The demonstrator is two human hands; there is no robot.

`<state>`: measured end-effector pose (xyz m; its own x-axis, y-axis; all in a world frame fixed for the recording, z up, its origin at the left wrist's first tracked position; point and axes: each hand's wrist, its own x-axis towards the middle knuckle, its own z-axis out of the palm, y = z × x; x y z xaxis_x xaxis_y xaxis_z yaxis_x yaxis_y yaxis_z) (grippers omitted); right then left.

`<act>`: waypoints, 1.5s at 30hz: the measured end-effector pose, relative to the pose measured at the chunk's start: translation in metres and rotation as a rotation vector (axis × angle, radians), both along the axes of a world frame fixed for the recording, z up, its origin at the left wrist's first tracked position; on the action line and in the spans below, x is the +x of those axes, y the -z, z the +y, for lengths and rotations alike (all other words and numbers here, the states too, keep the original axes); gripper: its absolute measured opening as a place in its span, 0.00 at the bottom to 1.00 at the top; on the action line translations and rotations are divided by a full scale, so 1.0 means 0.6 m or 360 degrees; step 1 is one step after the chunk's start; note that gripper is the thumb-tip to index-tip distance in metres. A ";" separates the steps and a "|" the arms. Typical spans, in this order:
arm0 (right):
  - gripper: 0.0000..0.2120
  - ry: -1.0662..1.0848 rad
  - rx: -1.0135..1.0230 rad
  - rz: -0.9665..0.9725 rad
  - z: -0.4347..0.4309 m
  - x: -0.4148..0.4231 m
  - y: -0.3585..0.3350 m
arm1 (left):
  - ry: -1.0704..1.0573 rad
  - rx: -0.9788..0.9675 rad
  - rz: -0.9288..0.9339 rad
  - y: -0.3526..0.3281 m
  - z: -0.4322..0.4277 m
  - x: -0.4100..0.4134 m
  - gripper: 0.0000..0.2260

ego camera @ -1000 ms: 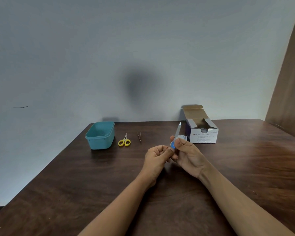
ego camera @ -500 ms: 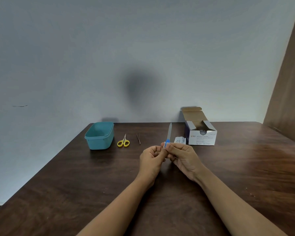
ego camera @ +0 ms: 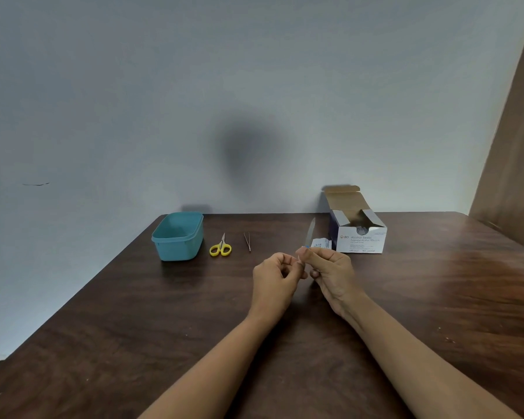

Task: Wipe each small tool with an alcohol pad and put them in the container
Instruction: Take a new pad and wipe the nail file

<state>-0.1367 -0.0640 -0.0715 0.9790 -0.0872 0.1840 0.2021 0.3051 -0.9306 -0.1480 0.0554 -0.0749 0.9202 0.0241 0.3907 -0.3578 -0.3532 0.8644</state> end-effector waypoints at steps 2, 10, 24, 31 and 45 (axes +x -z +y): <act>0.08 -0.0029 0.0001 0.0012 -0.002 0.000 -0.001 | -0.0006 -0.0006 0.0003 0.000 0.001 -0.001 0.09; 0.05 -0.0159 0.0168 0.0088 -0.006 0.009 0.004 | 0.0007 0.0087 -0.0076 -0.003 -0.002 -0.005 0.07; 0.15 -0.0343 0.0181 0.0083 -0.015 0.014 0.007 | 0.0205 -0.0175 0.0094 0.000 0.006 -0.001 0.07; 0.13 -0.0352 0.0247 0.0163 -0.019 0.020 0.009 | 0.0145 -0.0138 0.0084 0.003 0.006 0.002 0.06; 0.09 -0.0243 -0.0032 -0.0057 -0.009 0.014 0.014 | 0.0078 -0.0026 0.0062 0.001 0.002 0.000 0.10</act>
<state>-0.1283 -0.0696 -0.0797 0.9734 0.0665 0.2192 0.1878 0.3162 -0.9299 -0.1482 0.0566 -0.0757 0.9348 -0.0153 0.3547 -0.3405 -0.3215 0.8836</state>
